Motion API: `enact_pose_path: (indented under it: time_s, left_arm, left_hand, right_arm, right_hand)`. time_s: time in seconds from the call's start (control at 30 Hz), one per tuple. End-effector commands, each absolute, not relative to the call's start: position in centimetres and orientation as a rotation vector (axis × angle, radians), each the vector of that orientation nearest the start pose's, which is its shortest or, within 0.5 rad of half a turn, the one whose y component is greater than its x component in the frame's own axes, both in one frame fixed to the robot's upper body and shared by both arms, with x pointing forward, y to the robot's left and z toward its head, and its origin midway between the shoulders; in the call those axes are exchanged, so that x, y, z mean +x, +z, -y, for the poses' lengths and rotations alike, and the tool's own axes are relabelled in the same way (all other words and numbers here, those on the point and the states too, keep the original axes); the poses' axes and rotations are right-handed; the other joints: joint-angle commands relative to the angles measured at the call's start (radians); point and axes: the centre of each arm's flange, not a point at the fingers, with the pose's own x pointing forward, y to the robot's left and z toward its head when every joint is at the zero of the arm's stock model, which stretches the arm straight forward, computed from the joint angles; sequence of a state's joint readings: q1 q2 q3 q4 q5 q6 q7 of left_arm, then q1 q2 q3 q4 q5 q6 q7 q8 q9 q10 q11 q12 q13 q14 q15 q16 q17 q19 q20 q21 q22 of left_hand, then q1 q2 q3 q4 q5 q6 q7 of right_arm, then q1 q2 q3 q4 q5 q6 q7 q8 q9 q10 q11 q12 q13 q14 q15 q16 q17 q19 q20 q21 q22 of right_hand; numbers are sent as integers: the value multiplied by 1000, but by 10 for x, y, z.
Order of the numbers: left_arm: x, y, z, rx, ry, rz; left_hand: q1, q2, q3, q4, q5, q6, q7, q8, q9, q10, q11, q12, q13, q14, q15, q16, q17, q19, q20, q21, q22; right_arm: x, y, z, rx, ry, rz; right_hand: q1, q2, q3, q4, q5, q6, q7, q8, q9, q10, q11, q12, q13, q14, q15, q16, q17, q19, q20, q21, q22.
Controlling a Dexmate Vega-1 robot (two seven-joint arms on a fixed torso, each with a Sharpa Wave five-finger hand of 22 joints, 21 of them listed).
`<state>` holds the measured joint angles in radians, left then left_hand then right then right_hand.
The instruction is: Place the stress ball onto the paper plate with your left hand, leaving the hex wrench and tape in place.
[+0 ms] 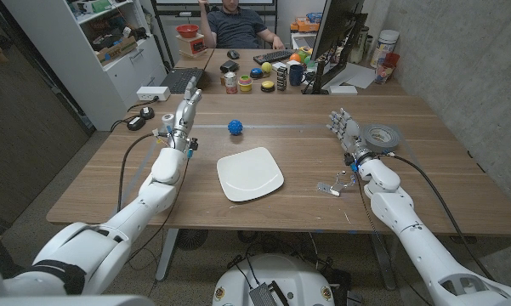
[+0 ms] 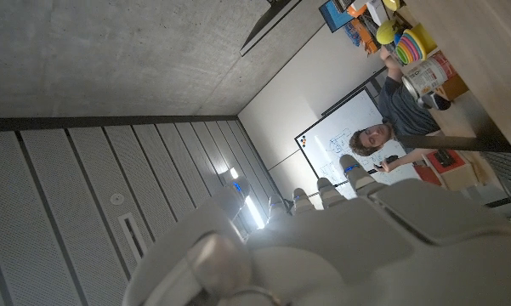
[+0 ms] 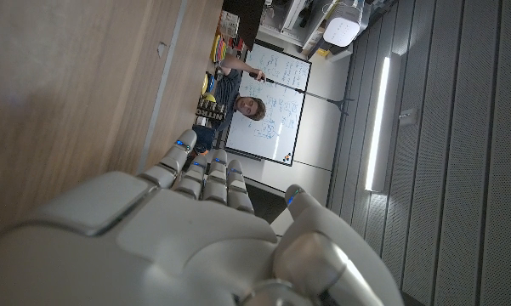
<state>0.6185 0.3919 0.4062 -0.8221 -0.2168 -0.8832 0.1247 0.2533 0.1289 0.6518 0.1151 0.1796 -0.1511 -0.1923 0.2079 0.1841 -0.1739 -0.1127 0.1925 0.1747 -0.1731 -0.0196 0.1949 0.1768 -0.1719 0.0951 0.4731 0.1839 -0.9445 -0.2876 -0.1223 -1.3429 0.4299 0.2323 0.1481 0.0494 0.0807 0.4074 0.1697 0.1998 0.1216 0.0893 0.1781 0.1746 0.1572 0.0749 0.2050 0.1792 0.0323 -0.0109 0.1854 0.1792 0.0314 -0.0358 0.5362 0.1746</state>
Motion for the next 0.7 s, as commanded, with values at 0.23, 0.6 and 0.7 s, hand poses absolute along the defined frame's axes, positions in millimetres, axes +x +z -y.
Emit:
enact_pose_path:
  time_s: [0.23, 0.6, 0.7]
  left_arm:
    - [646, 73, -271, 607, -80, 1108]
    - [639, 108, -259, 875, -49, 1127]
    - [639, 115, -256, 947, -41, 1131]
  left_hand:
    - [19, -36, -15, -35, -8, -25, -28, -11, 2, -43, -6, -6, 6, -68, 9, -9, 1, 4, 44, -5, 0]
    - [26, -82, -48, -63, -8, -40, -28, -12, 5, -27, -17, 6, 7, -38, -6, 1, 3, 63, 80, -1, -4]
    - [46, -95, -52, -85, -4, -29, -28, -7, 6, -12, -18, 10, 7, -17, -18, 3, 1, 81, 77, -3, -6]
  right_arm:
    - [637, -53, 283, 73, 194, 617]
    - [631, -57, 285, 73, 186, 627]
    - [629, -57, 286, 71, 184, 633]
  right_hand:
    - [-5, 91, 9, -2, 5, 7, 1, 7, 3, 11, 0, 5, 5, 9, 4, 7, 4, 14, -65, -4, 3]
    - [-7, 89, 9, -1, 5, 7, 0, 7, 3, 11, -1, 5, 5, 10, 3, 7, 4, 15, -65, -7, 3]
    - [-7, 89, 9, 0, 5, 9, 1, 8, 3, 13, 1, 5, 5, 11, 3, 7, 4, 17, -64, -7, 3]
